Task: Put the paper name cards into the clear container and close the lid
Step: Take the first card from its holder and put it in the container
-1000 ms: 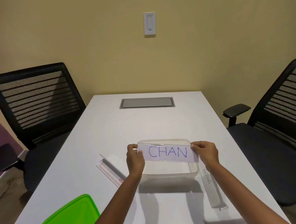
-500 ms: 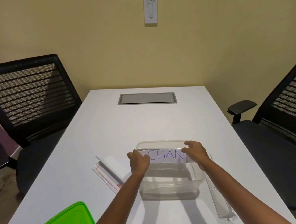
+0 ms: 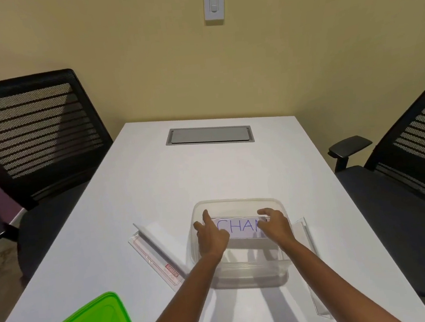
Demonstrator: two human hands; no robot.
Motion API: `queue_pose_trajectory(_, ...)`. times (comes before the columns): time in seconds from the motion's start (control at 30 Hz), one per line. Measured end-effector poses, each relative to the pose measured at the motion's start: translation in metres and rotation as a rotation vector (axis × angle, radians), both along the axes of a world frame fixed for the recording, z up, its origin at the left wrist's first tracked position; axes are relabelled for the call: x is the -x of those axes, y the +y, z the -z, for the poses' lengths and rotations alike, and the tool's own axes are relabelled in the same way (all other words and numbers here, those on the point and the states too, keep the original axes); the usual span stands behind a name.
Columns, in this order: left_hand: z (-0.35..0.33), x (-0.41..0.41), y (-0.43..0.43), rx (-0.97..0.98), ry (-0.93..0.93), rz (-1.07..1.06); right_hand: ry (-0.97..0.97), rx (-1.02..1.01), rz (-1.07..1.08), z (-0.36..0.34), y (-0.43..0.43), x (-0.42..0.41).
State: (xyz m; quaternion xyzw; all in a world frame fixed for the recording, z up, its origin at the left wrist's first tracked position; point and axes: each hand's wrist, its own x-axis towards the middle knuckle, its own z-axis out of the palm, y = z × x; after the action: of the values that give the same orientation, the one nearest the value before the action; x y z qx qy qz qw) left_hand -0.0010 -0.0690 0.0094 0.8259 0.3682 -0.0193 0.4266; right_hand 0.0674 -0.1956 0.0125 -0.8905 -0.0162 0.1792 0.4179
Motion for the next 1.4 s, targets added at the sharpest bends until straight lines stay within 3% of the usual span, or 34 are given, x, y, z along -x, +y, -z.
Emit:
queue_pose_trajectory(0.53,0.018,-0.004,0.003,0.048,0.112,0.059,-0.046,0.029,-0.032,0.03,0.008,-0.007)
queue_pose_trajectory(0.8,0.021,-0.005,0.002,0.011,0.168,0.131,-0.062,0.067,-0.008,0.047,0.013,-0.009)
queue_pose_trajectory(1.07,0.022,-0.007,-0.002,-0.061,0.207,0.141,-0.085,0.089,-0.113,0.035,0.009,-0.016)
queue_pose_trajectory(1.27,0.016,-0.005,-0.002,-0.033,0.189,0.09,-0.21,-0.042,-0.088,0.001,-0.016,-0.014)
queue_pose_trajectory(1.4,0.005,0.006,-0.016,-0.174,0.071,0.104,-0.271,-0.165,0.0,-0.019,-0.061,0.005)
